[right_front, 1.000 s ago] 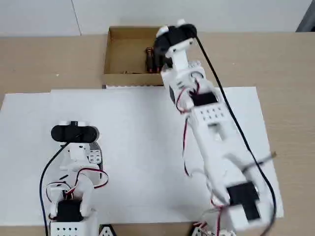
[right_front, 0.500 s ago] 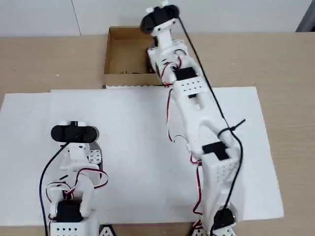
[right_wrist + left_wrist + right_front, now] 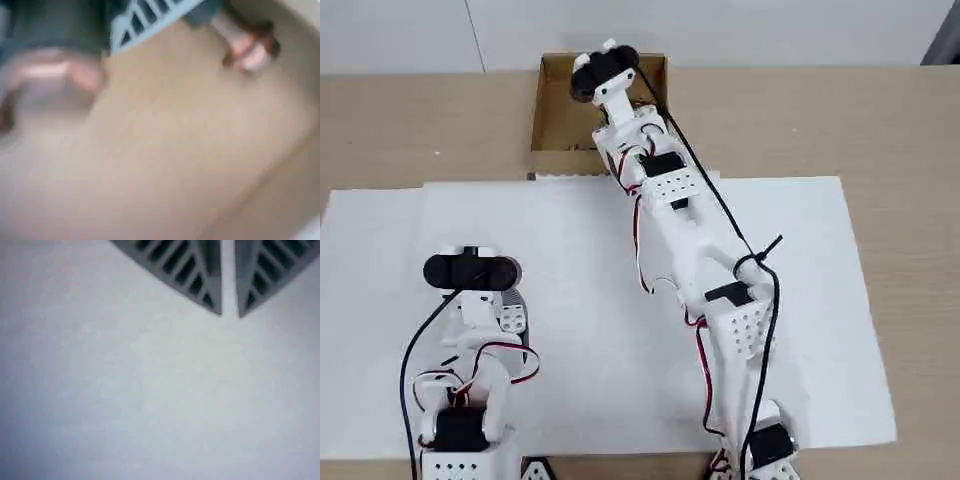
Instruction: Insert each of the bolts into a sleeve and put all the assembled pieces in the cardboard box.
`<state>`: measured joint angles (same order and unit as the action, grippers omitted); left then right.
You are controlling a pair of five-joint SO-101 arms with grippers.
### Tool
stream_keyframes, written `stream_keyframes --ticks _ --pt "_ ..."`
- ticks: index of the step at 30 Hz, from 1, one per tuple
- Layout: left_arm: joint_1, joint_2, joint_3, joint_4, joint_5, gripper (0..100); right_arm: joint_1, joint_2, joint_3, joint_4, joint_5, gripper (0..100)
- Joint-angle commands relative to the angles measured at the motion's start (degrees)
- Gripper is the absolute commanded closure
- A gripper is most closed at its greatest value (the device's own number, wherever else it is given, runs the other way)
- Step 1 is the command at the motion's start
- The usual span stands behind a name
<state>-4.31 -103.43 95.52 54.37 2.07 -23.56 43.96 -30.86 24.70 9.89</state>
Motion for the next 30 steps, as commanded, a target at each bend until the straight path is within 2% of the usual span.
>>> stream_keyframes --ticks 1,7,12,30 --pt "-0.1 -0.6 -0.2 0.0 -0.1 99 -0.2 -1.6 -3.7 -1.0 0.7 84.0" --pt "-0.1 -0.6 -0.2 0.0 -0.1 99 0.0 -2.0 -3.8 -1.0 0.7 90.2" --pt "-0.3 -0.6 -0.2 0.0 0.1 99 0.0 -4.1 -3.8 0.7 0.8 99.8" --pt "-0.4 -0.7 -0.1 -0.4 -0.1 99 2.5 -29.5 -3.8 31.5 0.4 99.6"
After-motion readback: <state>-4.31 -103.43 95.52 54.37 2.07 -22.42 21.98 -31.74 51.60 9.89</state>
